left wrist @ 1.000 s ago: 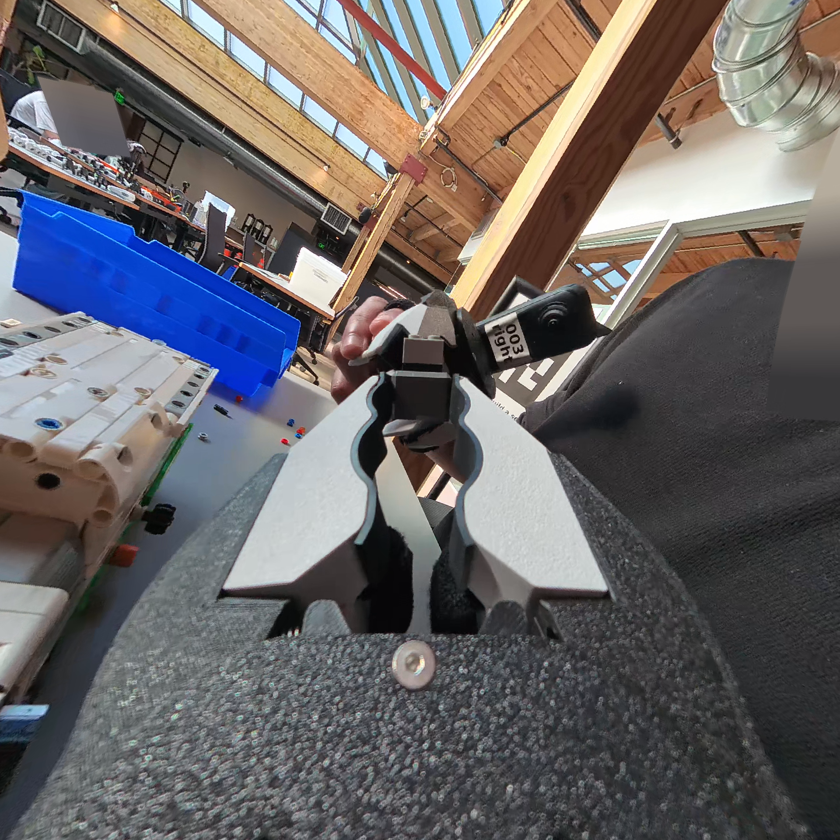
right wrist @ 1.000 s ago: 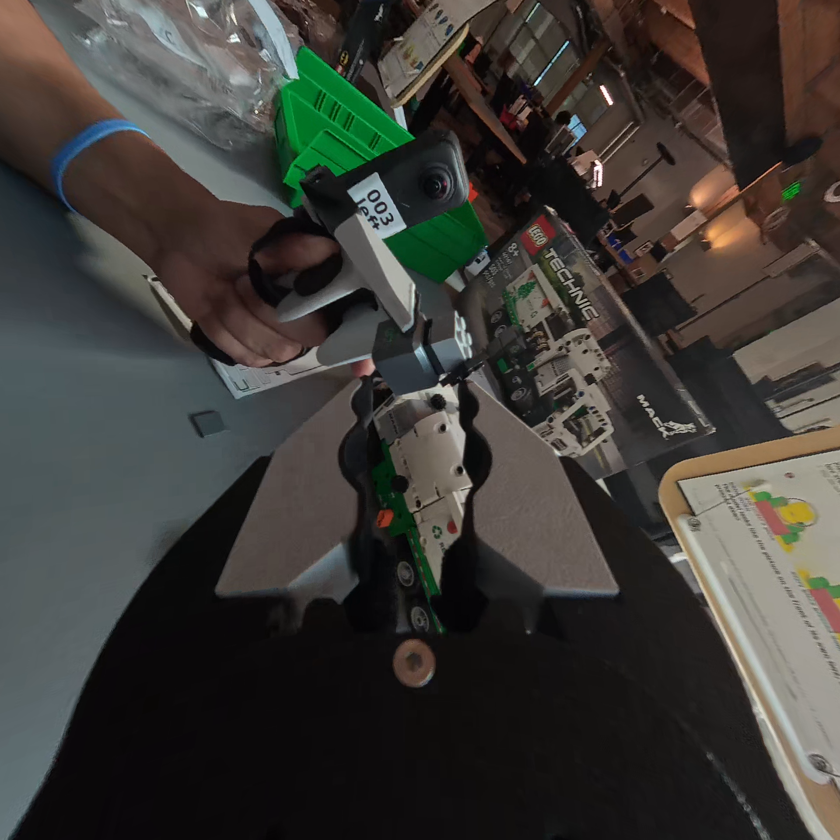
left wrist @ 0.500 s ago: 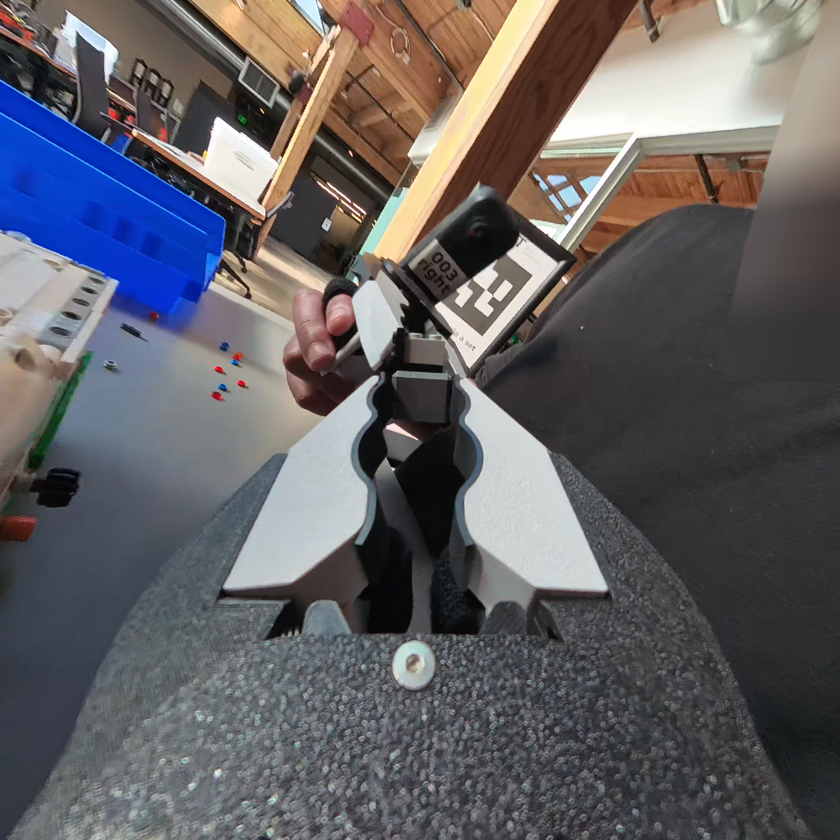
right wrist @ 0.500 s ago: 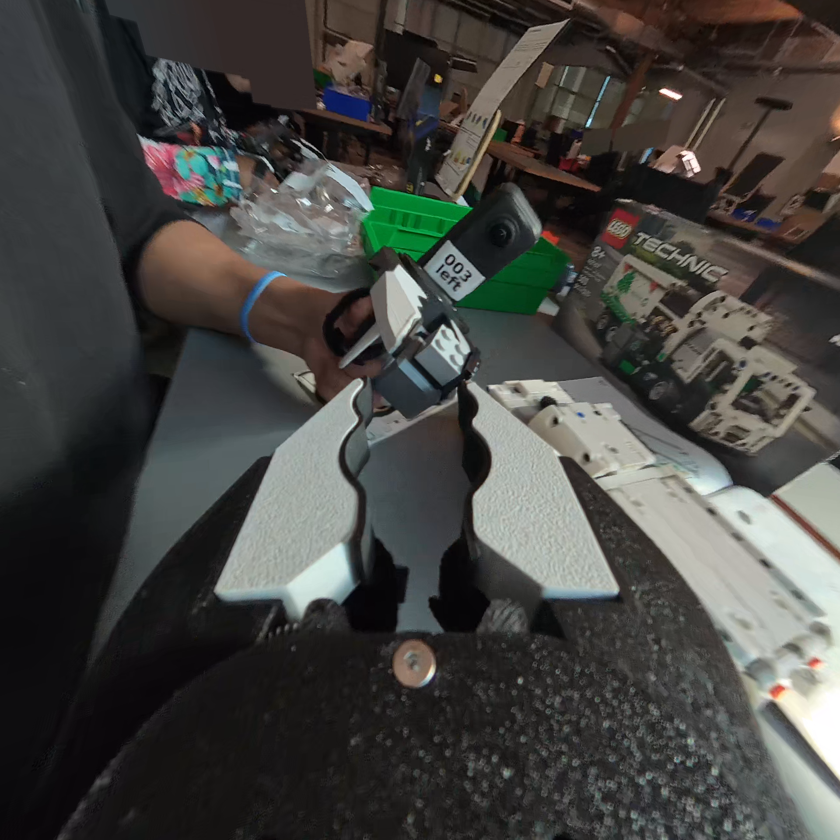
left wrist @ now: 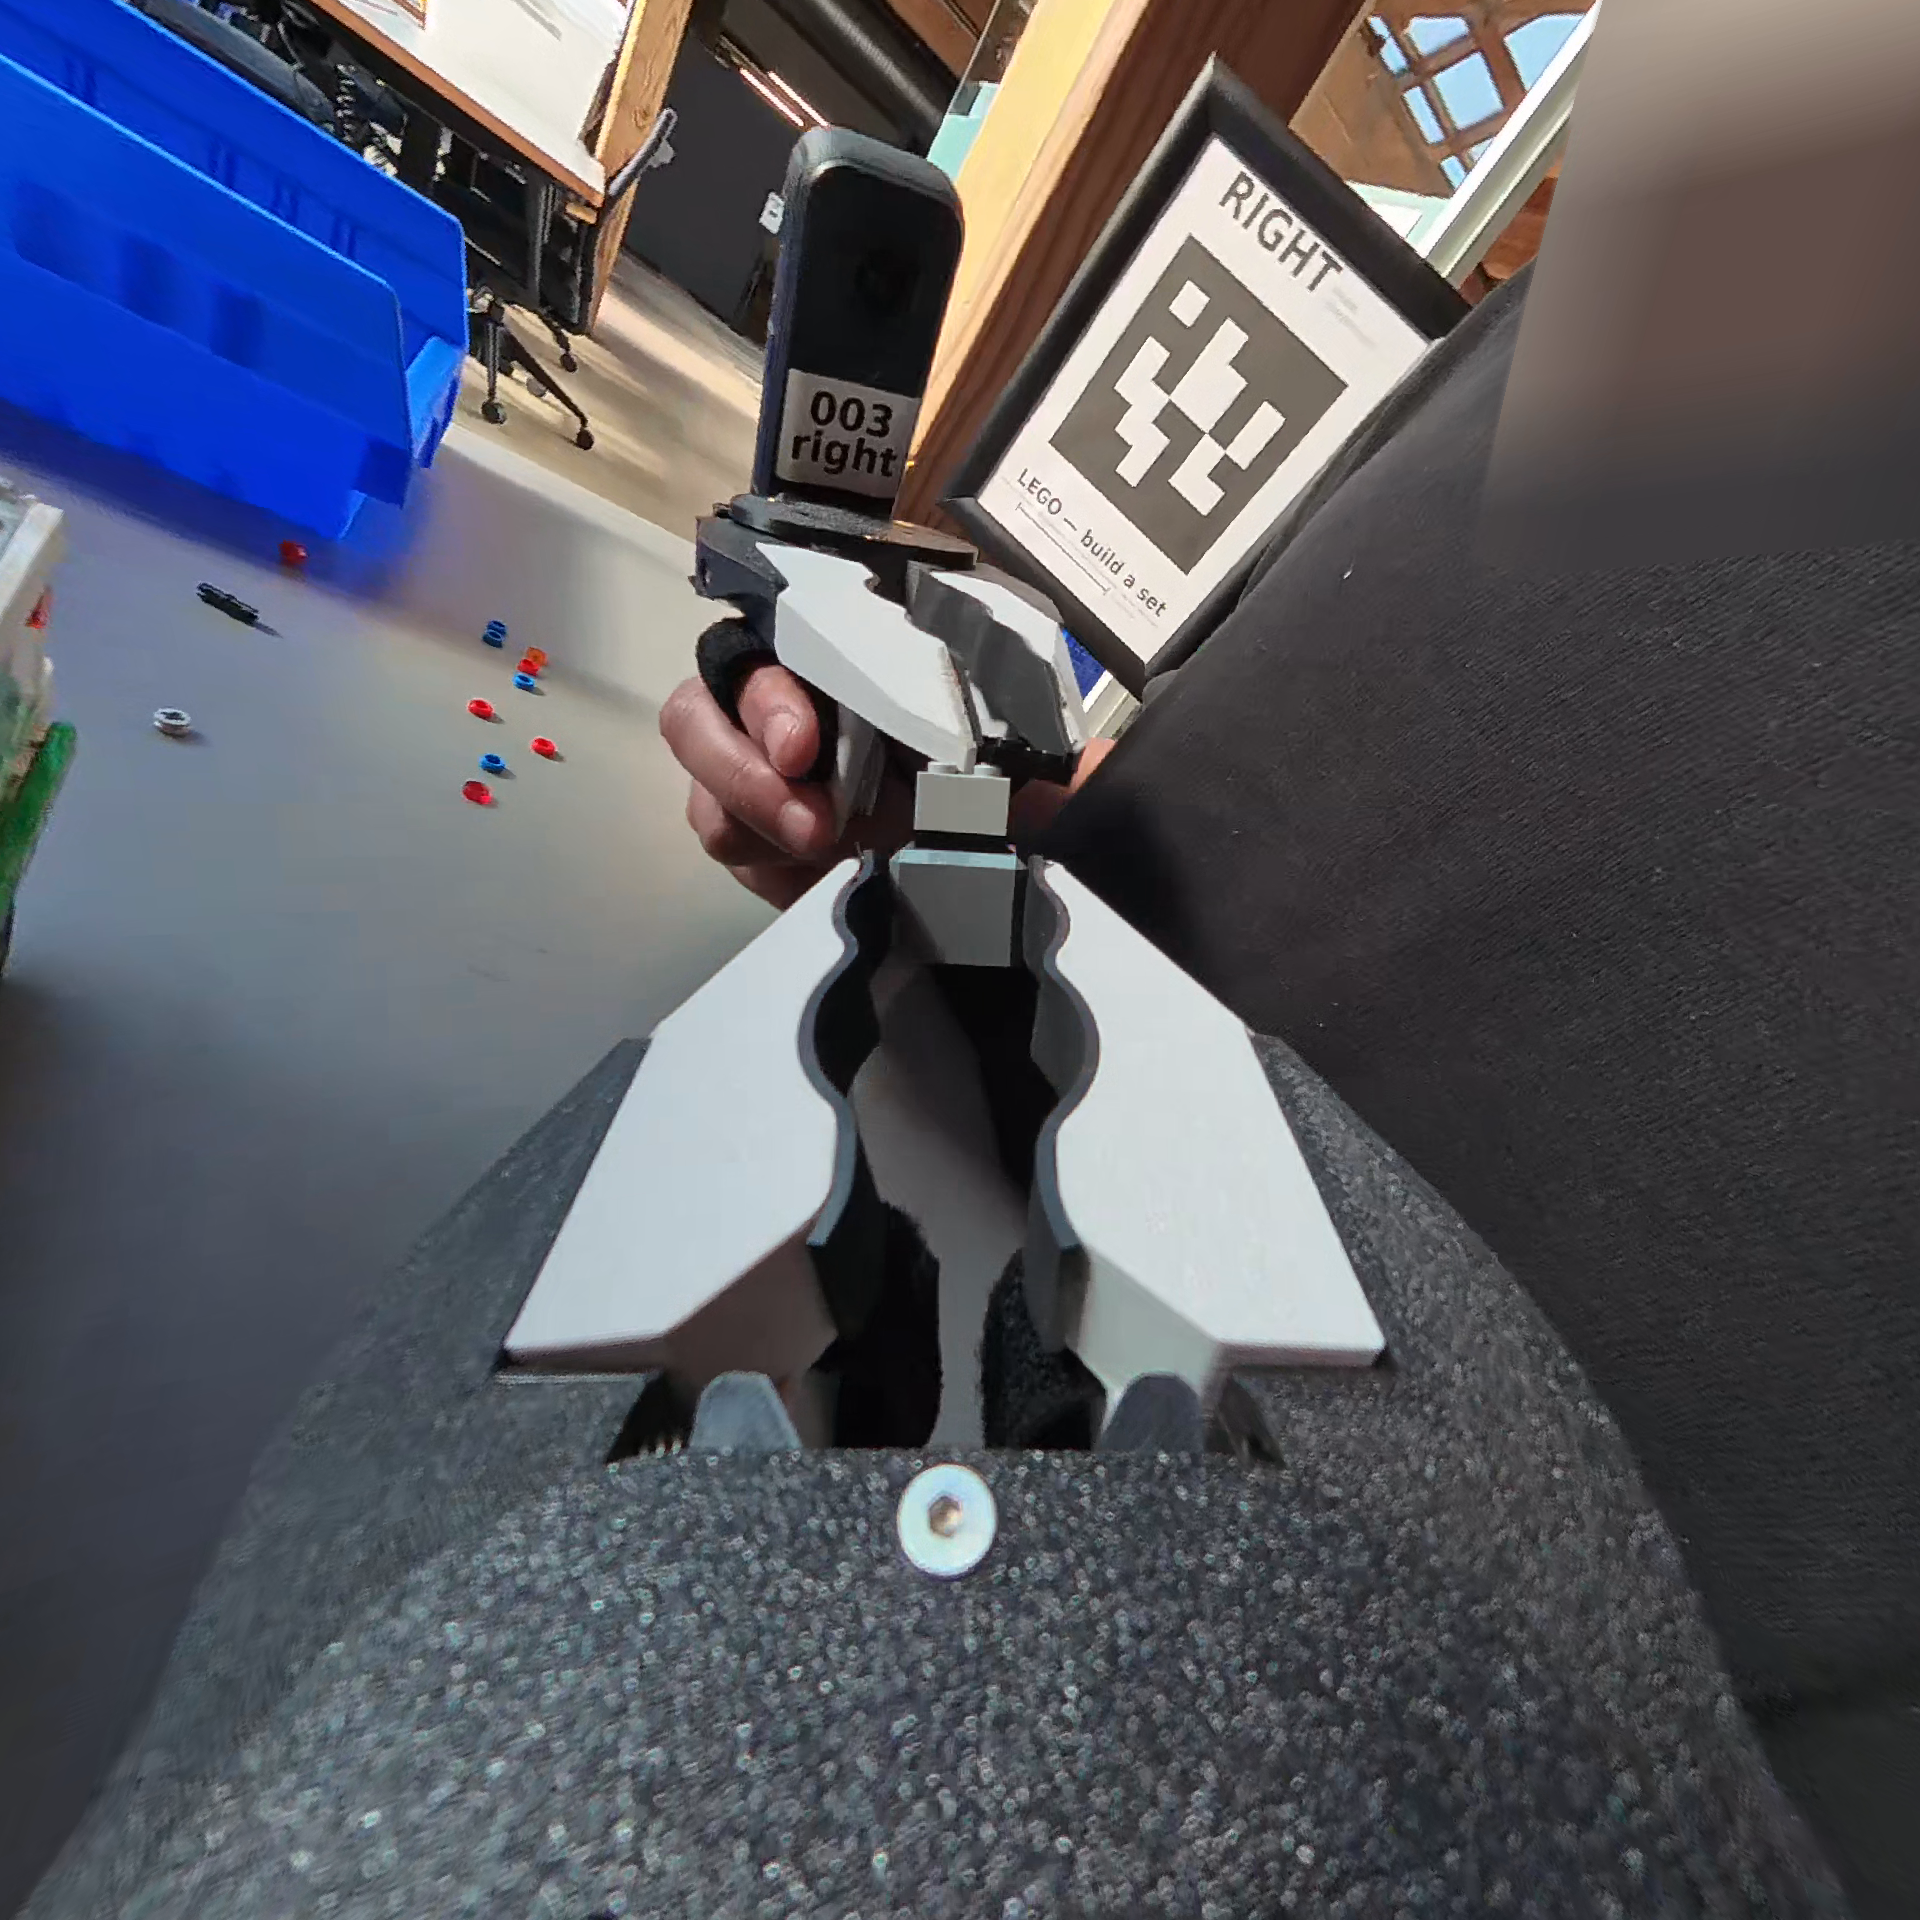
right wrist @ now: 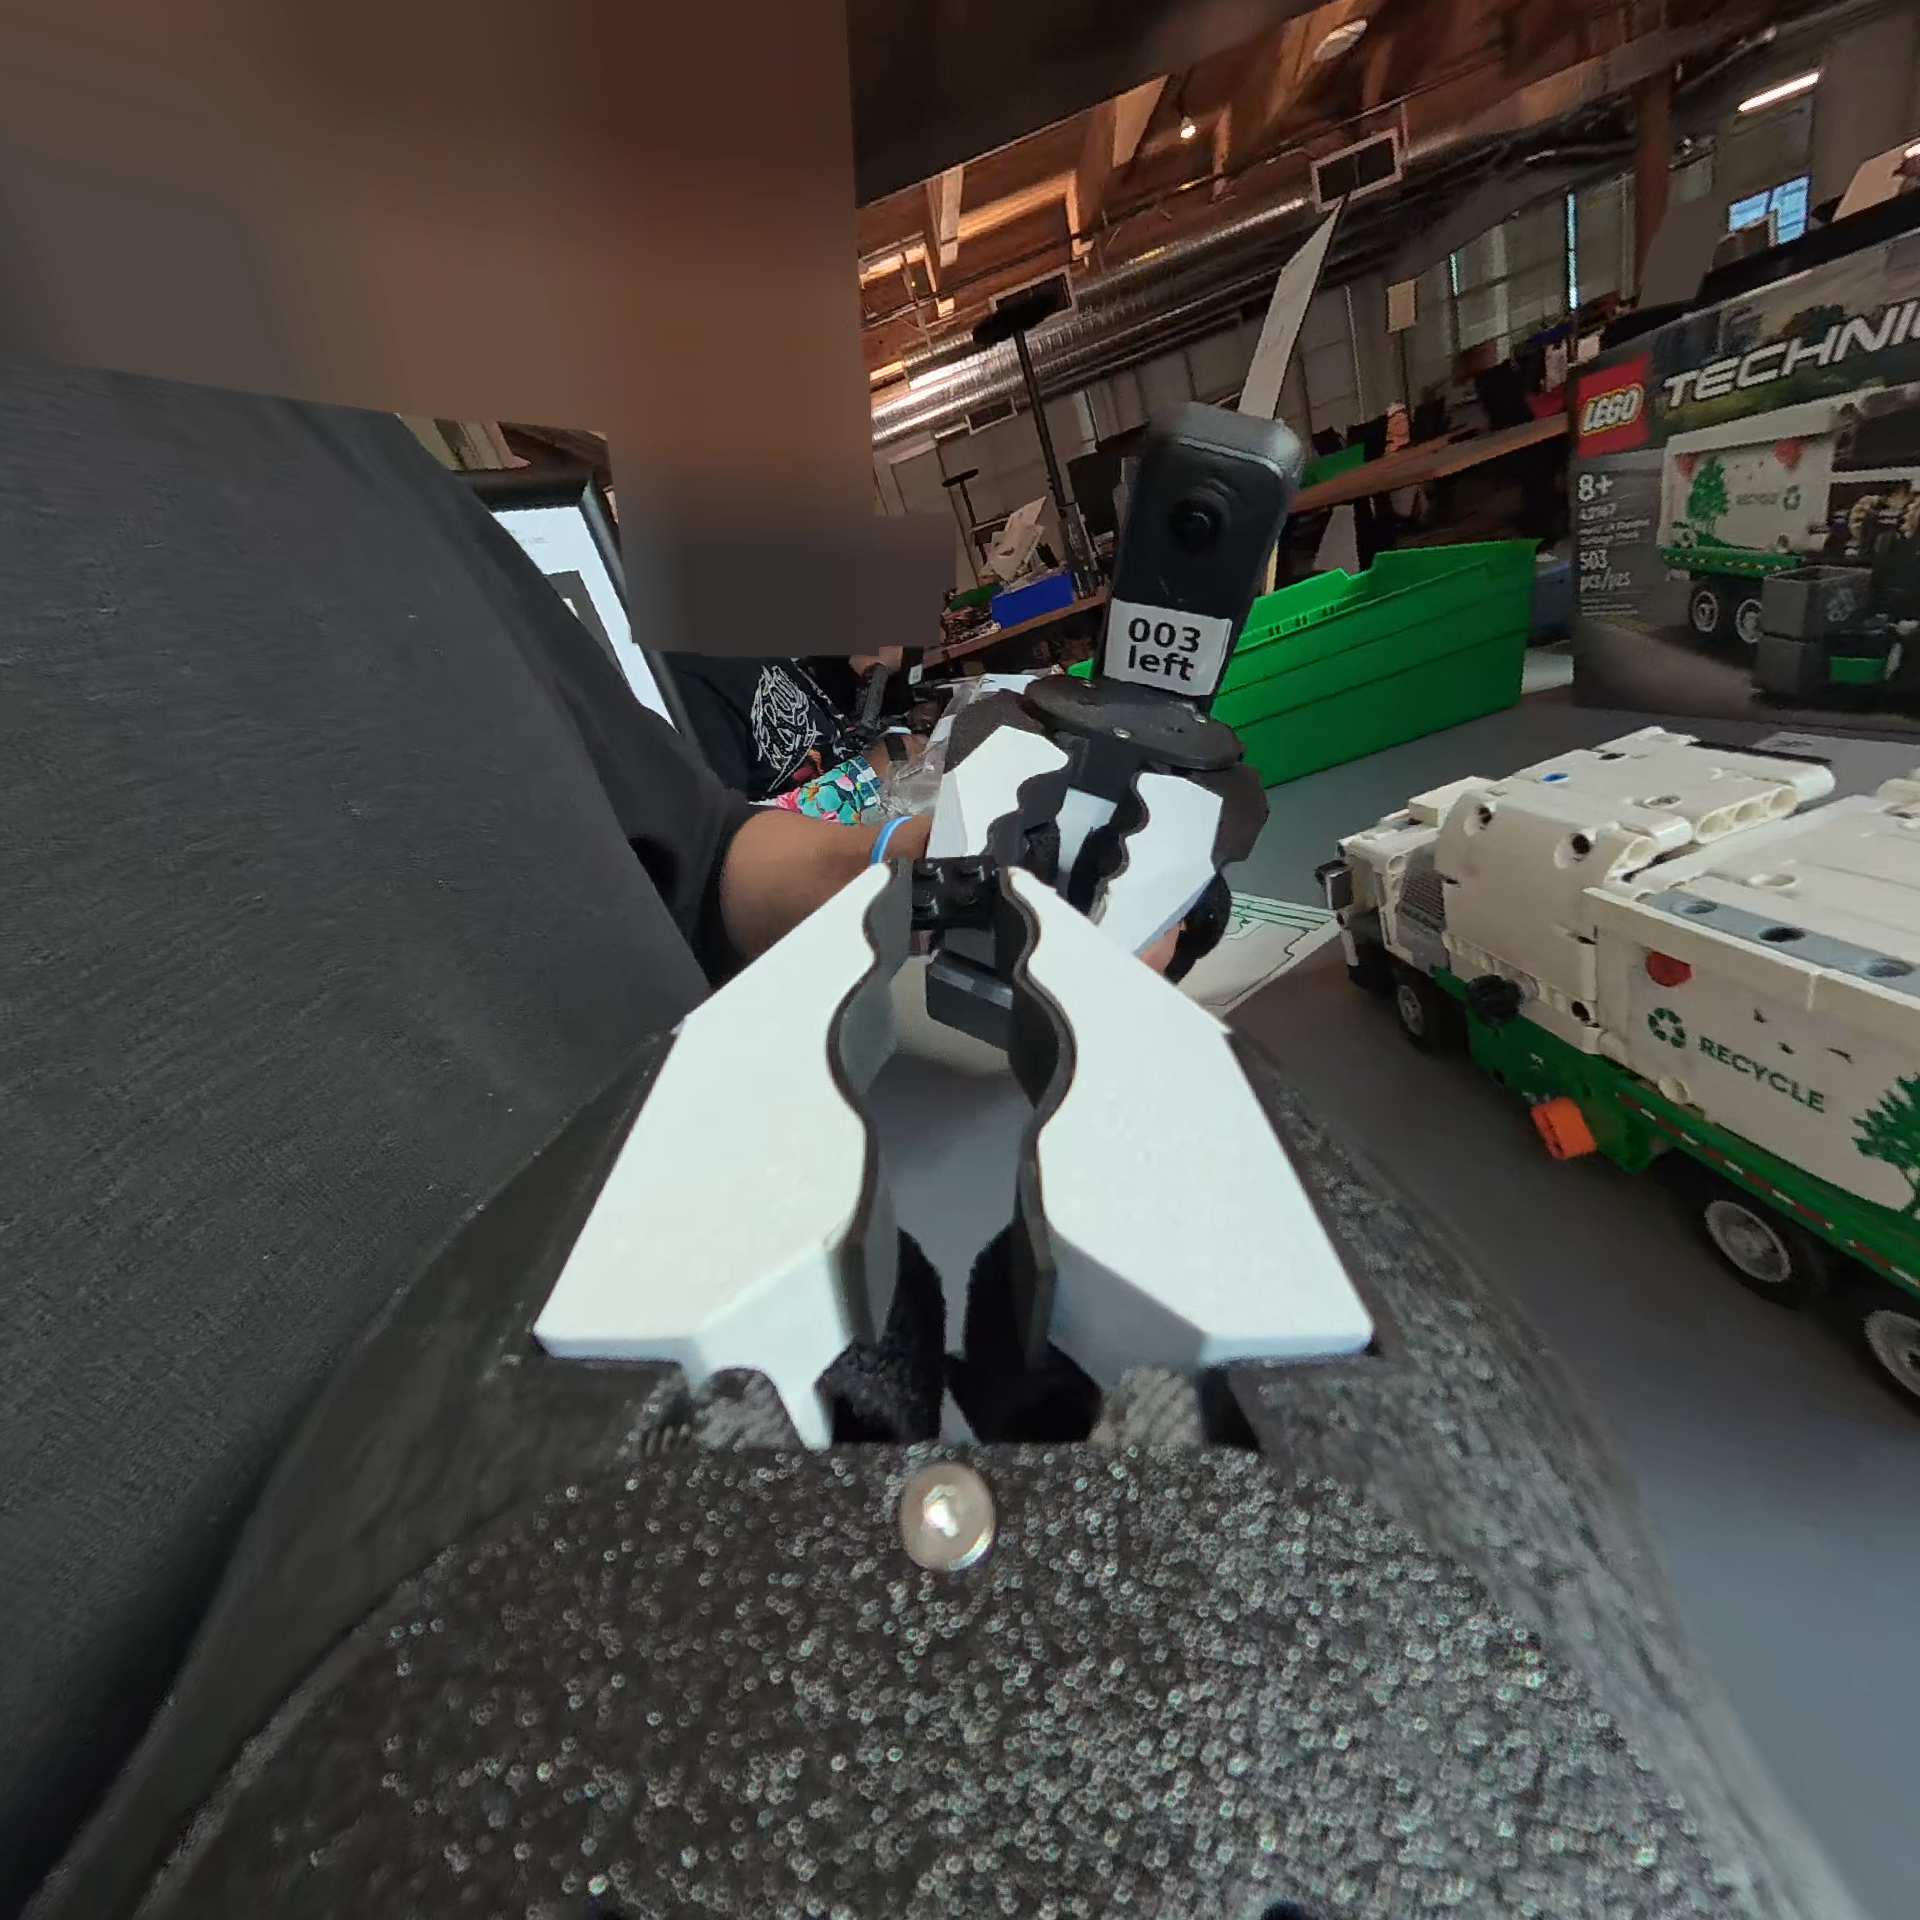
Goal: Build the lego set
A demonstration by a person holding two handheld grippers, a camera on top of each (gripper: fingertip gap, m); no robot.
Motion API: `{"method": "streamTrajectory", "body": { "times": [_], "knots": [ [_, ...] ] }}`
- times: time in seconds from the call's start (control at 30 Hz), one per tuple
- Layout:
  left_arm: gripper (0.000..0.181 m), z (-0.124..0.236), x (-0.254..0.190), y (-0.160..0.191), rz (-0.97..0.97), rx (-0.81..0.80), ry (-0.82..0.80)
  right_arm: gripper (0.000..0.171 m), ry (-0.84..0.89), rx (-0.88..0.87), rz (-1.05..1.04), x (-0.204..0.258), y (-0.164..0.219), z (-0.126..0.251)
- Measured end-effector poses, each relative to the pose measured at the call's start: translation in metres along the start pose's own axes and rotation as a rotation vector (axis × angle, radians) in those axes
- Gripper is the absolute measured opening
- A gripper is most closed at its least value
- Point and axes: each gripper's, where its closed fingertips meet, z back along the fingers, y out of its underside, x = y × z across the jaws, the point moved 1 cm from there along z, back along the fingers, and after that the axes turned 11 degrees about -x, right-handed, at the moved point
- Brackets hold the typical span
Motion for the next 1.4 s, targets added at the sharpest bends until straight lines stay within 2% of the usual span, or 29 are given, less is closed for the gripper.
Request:
{"method": "streamTrajectory", "body": {
  "times": [0.2, 0.43, 0.6, 0.8, 1.1, 1.4],
  "knots": [
    [0.024, -0.004, 0.015, -0.003, -0.007, -0.016, -0.124, 0.015, 0.106, 0.043, 0.065, -0.017, -0.006, 0.014],
    [0.024, -0.008, 0.016, -0.013, -0.263, -0.07, -0.253, 0.015, 0.126, 0.094, 0.043, -0.017, -0.014, 0.011],
    [0.024, -0.006, 0.008, -0.012, -0.316, -0.093, -0.236, 0.015, 0.095, 0.142, 0.052, -0.012, -0.013, 0.003],
    [0.024, -0.003, -0.001, -0.015, -0.375, -0.117, -0.204, 0.015, 0.022, 0.28, 0.036, -0.006, -0.015, -0.006],
    [0.024, 0.005, -0.019, -0.036, -0.452, -0.262, -0.176, 0.015, -0.033, 0.503, 0.084, 0.004, -0.033, -0.029],
    [0.024, 0.012, -0.032, -0.039, -0.528, -0.286, -0.162, 0.017, -0.118, 0.592, -0.08, 0.013, -0.032, -0.043]
  ]
}}
